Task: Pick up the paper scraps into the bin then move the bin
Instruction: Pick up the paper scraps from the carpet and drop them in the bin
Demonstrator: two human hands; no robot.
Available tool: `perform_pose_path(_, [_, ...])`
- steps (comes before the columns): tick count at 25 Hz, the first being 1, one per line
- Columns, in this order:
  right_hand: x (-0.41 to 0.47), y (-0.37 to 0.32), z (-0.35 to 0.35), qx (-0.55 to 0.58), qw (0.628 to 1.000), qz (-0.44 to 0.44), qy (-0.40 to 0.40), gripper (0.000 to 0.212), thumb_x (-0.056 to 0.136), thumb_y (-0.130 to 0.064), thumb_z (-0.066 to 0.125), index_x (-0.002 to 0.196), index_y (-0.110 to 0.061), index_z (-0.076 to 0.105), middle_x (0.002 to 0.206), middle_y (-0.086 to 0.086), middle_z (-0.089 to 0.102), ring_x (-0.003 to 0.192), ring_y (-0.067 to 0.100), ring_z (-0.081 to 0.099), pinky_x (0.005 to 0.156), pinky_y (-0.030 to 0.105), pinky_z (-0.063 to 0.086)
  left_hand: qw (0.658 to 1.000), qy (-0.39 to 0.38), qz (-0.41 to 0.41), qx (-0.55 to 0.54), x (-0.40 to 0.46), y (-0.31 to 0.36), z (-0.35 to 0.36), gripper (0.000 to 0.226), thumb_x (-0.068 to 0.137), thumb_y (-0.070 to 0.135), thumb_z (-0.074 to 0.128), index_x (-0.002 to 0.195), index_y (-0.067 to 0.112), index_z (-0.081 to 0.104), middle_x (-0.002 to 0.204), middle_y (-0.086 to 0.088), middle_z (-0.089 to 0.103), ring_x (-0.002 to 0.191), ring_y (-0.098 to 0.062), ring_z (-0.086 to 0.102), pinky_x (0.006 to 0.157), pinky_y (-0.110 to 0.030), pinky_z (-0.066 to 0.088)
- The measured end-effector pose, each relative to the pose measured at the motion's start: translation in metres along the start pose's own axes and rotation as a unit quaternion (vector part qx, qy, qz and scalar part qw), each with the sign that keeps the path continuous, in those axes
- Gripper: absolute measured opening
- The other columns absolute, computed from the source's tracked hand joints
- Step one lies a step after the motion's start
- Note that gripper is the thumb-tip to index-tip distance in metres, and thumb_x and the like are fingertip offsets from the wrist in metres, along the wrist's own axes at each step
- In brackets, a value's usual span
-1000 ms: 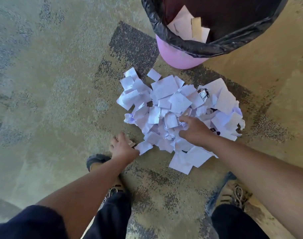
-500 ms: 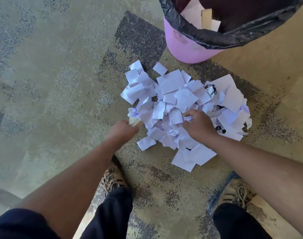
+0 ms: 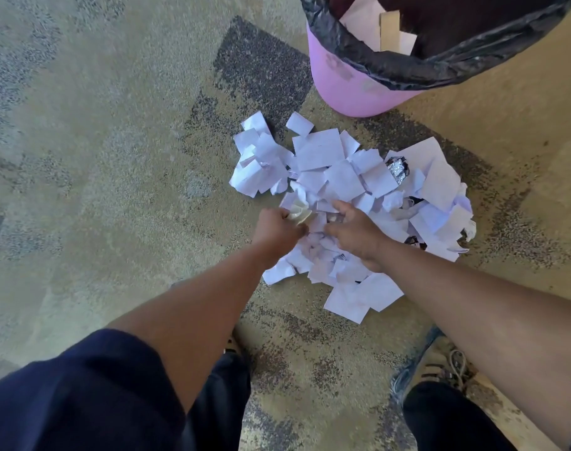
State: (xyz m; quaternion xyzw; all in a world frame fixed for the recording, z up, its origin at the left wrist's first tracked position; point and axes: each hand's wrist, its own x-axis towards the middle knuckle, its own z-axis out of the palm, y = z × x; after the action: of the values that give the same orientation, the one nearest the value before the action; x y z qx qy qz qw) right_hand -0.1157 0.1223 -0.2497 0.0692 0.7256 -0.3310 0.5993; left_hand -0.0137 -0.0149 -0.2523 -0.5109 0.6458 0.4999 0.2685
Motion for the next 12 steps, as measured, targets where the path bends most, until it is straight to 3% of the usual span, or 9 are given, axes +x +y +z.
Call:
perform_pose_path(2, [-0.002, 0.0, 0.003, 0.025, 1.0, -0.001, 0.013, 0.056, 0.098, -0.013, 0.06, 0.151, -0.017, 0.043, 0.131, 0.007, 0.057, 0.103, 0.018, 0.057, 0.083, 0.033, 0.047, 1.0, 0.006, 0.007, -0.023, -0.007, 0.006, -0.001, 0.024, 0.087, 0.017, 0.078, 0.077, 0.022, 0.057, 0.081, -0.002, 0.062, 0.078, -0.023, 0.06, 0.071, -0.035, 0.052])
perform_pose_path(5, [-0.011, 0.002, 0.0, 0.064, 0.997, -0.012, 0.052, 0.039, 0.097, -0.018, 0.063, 0.136, -0.012, 0.06, 0.12, 0.003, 0.063, 0.101, 0.015, 0.06, 0.086, 0.034, 0.051, 1.0, 0.024, 0.009, -0.012, -0.022, 0.004, -0.01, 0.035, 0.088, 0.021, 0.077, 0.069, 0.028, 0.048, 0.082, -0.003, 0.063, 0.078, -0.025, 0.063, 0.077, -0.046, 0.059])
perform_pose_path(7, [-0.021, 0.005, -0.004, 0.048, 0.992, -0.045, 0.108, 0.018, 0.094, -0.022, 0.067, 0.108, -0.014, 0.075, 0.099, 0.002, 0.073, 0.087, 0.015, 0.064, 0.081, 0.036, 0.055, 0.999, 0.033, 0.015, 0.004, -0.033, -0.004, -0.017, 0.02, 0.087, 0.024, 0.077, 0.076, 0.018, 0.062, 0.085, -0.01, 0.07, 0.073, -0.022, 0.061, 0.066, -0.038, 0.053])
perform_pose_path(9, [-0.032, 0.005, -0.009, 0.051, 0.984, -0.068, 0.155, 0.012, 0.09, -0.028, 0.074, 0.086, -0.017, 0.077, 0.08, 0.0, 0.076, 0.074, 0.014, 0.066, 0.077, 0.038, 0.058, 1.0, 0.015, 0.007, -0.001, -0.044, -0.01, -0.03, 0.016, 0.088, 0.026, 0.076, 0.094, 0.011, 0.07, 0.086, -0.009, 0.073, 0.071, -0.021, 0.061, 0.064, -0.031, 0.045])
perform_pose_path(12, [-0.049, -0.001, -0.018, 0.099, 0.979, -0.057, 0.167, 0.012, 0.085, -0.02, 0.08, 0.078, -0.013, 0.074, 0.069, 0.001, 0.072, 0.064, 0.015, 0.064, 0.07, 0.037, 0.057, 0.998, -0.05, 0.005, -0.023, -0.063, 0.002, -0.058, 0.021, 0.091, 0.028, 0.076, 0.102, 0.011, 0.073, 0.093, -0.012, 0.077, 0.069, -0.016, 0.064, 0.061, -0.024, 0.047])
